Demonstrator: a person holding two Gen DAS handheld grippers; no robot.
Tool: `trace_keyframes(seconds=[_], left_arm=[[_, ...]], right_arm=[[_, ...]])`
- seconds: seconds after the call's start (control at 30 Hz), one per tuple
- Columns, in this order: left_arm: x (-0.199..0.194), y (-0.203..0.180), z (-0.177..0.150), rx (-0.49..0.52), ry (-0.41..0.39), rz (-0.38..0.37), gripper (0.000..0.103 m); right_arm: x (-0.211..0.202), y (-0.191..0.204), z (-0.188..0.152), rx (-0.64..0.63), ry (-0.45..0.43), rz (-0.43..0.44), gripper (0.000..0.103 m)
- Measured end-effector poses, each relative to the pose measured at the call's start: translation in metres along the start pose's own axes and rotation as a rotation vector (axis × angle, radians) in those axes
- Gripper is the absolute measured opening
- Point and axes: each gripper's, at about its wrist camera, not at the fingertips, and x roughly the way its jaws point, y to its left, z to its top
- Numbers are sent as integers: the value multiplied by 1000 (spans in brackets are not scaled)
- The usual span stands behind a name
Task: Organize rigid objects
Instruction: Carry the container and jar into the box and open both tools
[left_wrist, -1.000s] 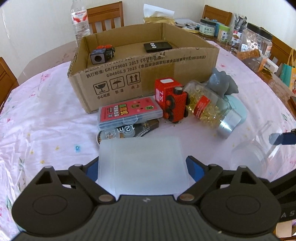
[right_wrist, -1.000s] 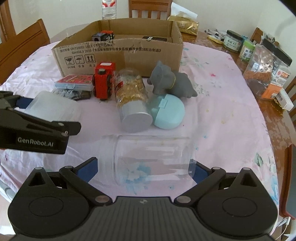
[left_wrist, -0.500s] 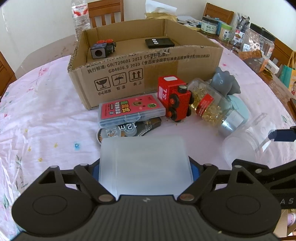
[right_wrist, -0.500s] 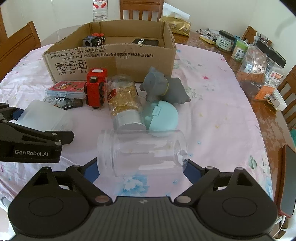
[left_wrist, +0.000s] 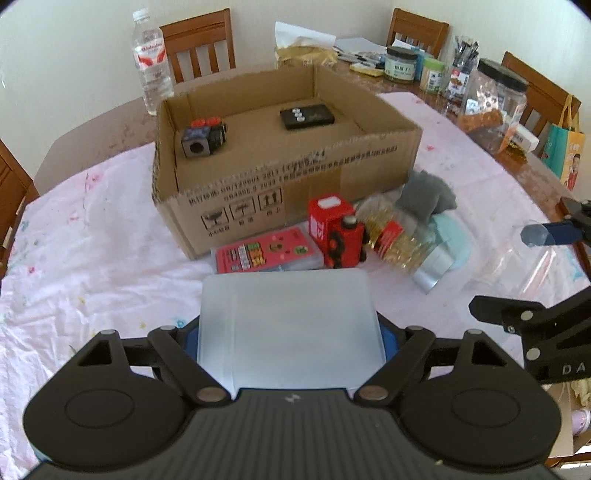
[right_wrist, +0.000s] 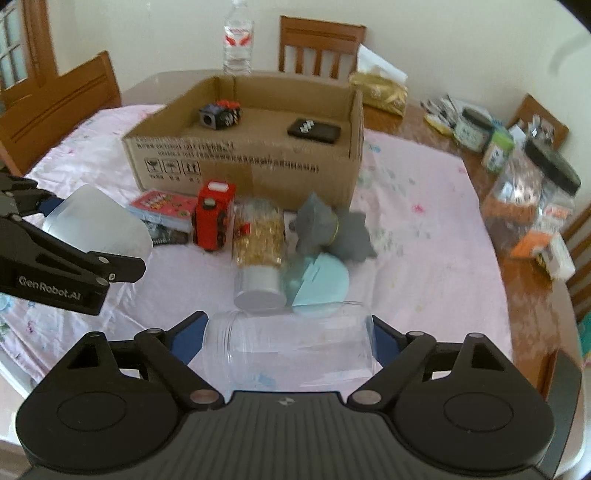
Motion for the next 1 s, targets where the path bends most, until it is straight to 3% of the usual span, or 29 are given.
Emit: trace_keyframes(seconds=[0.33, 0.57, 0.8, 1.0], left_arm=[[-24, -3, 33, -57, -23, 42, 84], [-31, 7, 70, -48, -89, 64, 84], [-1, 26, 112, -24, -126, 74, 84], [26, 36, 128, -42, -130, 79, 84]], right_arm=[[-12, -25, 24, -110, -51, 89, 93], [-17, -34, 51, -114, -98, 147, 93], [-12, -45, 85, -66, -147, 119, 93], [-5, -48, 109, -66, -161, 80, 93]])
